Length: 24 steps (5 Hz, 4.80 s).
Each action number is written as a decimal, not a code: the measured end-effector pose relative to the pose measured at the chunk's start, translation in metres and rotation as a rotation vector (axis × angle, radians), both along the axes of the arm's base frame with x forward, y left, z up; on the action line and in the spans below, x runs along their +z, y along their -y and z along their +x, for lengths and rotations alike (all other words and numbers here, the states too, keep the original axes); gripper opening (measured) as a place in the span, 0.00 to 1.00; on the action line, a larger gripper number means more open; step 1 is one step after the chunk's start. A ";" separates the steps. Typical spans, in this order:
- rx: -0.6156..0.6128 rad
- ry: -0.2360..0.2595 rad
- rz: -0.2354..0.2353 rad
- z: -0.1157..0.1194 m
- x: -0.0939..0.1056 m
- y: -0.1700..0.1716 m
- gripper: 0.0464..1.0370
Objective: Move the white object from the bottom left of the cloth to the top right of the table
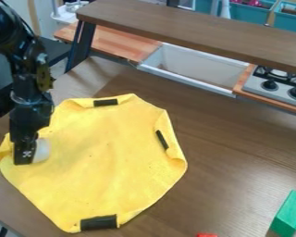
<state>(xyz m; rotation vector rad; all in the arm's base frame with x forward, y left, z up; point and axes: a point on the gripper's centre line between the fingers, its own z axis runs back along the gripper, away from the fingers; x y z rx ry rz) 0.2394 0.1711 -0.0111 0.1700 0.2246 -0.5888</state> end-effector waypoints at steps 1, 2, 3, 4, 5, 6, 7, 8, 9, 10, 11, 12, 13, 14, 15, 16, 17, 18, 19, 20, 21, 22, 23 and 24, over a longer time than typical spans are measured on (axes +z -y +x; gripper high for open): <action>0.007 -0.015 0.019 0.009 -0.010 0.005 0.96; 0.014 -0.038 0.027 0.014 -0.016 0.009 0.95; 0.019 -0.039 0.029 0.017 -0.016 0.015 0.88; 0.026 -0.053 -0.003 0.018 -0.015 0.018 0.84; 0.046 -0.065 -0.036 0.015 -0.008 0.019 0.84; 0.081 -0.042 -0.038 0.027 0.015 0.031 0.84; 0.105 -0.040 0.016 0.050 0.033 0.059 0.84; 0.119 -0.012 0.056 0.080 0.058 0.086 0.84; 0.098 -0.071 0.087 0.105 0.050 0.119 0.84; 0.077 -0.106 0.134 0.127 0.043 0.153 0.84; 0.031 -0.104 0.123 0.143 0.038 0.186 0.84; -0.001 -0.084 0.114 0.158 0.025 0.210 0.84; -0.027 -0.058 0.057 0.167 0.019 0.227 0.84; -0.027 -0.019 0.002 0.173 0.015 0.235 0.84; -0.036 0.019 -0.078 0.181 0.017 0.247 0.84; -0.034 0.032 -0.147 0.192 0.011 0.251 0.84; 0.009 0.066 -0.183 0.203 0.007 0.249 0.88; 0.028 0.044 -0.188 0.202 -0.011 0.249 0.97; 0.041 0.040 -0.206 0.203 -0.011 0.243 0.96; 0.061 0.030 -0.233 0.202 -0.012 0.231 0.96; 0.076 0.025 -0.269 0.194 -0.005 0.224 0.96; 0.092 0.037 -0.304 0.191 0.019 0.211 0.96; 0.105 0.066 -0.325 0.182 0.042 0.199 0.96; 0.137 0.111 -0.311 0.170 0.060 0.186 0.96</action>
